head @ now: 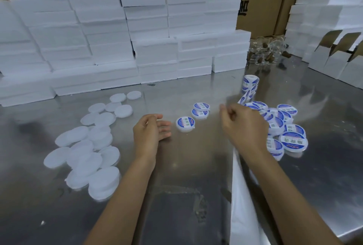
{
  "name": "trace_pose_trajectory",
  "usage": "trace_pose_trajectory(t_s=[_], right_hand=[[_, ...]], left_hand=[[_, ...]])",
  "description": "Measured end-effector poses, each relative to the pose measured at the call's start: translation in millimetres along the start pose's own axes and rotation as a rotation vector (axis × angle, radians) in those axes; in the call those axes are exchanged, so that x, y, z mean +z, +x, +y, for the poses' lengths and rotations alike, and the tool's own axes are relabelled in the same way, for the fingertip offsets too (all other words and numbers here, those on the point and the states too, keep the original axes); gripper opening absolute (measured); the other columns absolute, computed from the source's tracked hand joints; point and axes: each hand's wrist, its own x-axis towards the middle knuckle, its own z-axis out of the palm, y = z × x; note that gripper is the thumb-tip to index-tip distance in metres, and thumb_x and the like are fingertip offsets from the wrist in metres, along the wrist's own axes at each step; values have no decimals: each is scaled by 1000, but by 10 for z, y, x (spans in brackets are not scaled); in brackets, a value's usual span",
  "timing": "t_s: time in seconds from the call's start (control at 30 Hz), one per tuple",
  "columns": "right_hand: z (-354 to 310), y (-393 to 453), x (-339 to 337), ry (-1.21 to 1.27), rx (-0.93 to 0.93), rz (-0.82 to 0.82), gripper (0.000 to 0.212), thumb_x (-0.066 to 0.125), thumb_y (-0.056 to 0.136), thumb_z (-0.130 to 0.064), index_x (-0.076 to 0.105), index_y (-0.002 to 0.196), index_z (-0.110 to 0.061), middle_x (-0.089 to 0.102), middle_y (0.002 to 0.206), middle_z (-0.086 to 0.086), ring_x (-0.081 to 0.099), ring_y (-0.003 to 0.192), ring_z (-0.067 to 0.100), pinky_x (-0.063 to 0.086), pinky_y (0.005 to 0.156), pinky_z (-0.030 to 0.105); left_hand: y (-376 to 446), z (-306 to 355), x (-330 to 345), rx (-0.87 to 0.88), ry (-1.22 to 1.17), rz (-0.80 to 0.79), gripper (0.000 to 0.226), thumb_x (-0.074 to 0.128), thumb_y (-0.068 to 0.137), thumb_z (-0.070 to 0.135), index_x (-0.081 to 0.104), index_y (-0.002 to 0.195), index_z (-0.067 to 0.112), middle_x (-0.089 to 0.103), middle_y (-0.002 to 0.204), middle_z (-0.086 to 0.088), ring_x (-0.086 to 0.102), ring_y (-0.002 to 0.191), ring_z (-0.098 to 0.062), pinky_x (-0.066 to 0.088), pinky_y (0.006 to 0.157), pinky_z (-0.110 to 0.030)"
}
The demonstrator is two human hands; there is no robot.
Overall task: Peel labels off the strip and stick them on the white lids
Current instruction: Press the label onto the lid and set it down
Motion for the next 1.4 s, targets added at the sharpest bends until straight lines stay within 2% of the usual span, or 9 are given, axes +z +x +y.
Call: trace_pose_trajectory(t_s=[0.2,0.3,0.4,0.5,0.63,0.97,1.1,1.2,1.4], right_hand=[[-735,75,322,42,-399,-338,22,49,91,-38,55,80,-20,65,81,-4,59,82,24,35,64,32],[-1116,228,650,62,-495,-557,12,49,91,-29,58,93,-21,65,100,-3,57,98,24,39,70,32],[-1448,312,1061,71,-528,-760,27,51,93,-25,57,119,-23,60,123,0,53,114,22,45,87,35],[-1678,330,1412,67,-518,-883,40,56,91,-27,55,131,-28,56,135,1,48,122,24,43,95,37],[-1813,313,1698,111,-463,-854,43,58,91,-32,55,134,-29,56,136,-1,49,123,23,39,101,36],[-1721,361,1765,405,-252,-674,21,64,90,-34,74,107,-25,70,114,-7,62,109,13,49,94,35],[-1650,468,1377,460,-279,-650,20,68,88,-35,76,103,-25,73,107,-11,63,103,6,50,95,34],[-1468,422,962,494,-339,-673,17,70,85,-36,77,99,-29,73,102,-15,63,102,-2,50,95,30],[-866,205,353,431,-310,-623,15,66,88,-30,77,97,-31,72,105,-21,62,102,-1,46,90,22]], left_hand=[[170,-23,-125,66,7,295,22,39,98,14,56,97,29,65,106,-3,58,91,-21,51,91,-44],[216,11,-176,98,14,395,21,37,98,14,50,105,28,61,120,-5,56,91,-20,49,92,-42],[275,27,-187,140,-9,473,24,37,99,11,48,117,22,52,128,-7,57,105,-24,47,90,-37],[311,48,-172,134,-41,495,31,38,100,7,46,128,15,45,134,-11,55,118,-31,47,102,-45],[346,52,-165,119,-79,490,27,40,101,11,46,126,19,44,134,-9,54,119,-29,46,104,-46],[402,34,-205,108,-50,482,30,40,100,9,46,129,16,51,132,-12,54,120,-31,46,101,-48],[402,60,-242,23,-187,377,33,48,100,24,44,133,24,61,125,-6,67,102,-19,52,91,-36],[382,108,-254,-39,-446,109,42,54,100,31,43,140,21,63,124,-9,75,92,-20,59,90,-37],[153,161,-192,-103,-452,-250,35,38,100,-3,54,128,12,65,122,-26,72,103,-38,62,77,-37]])
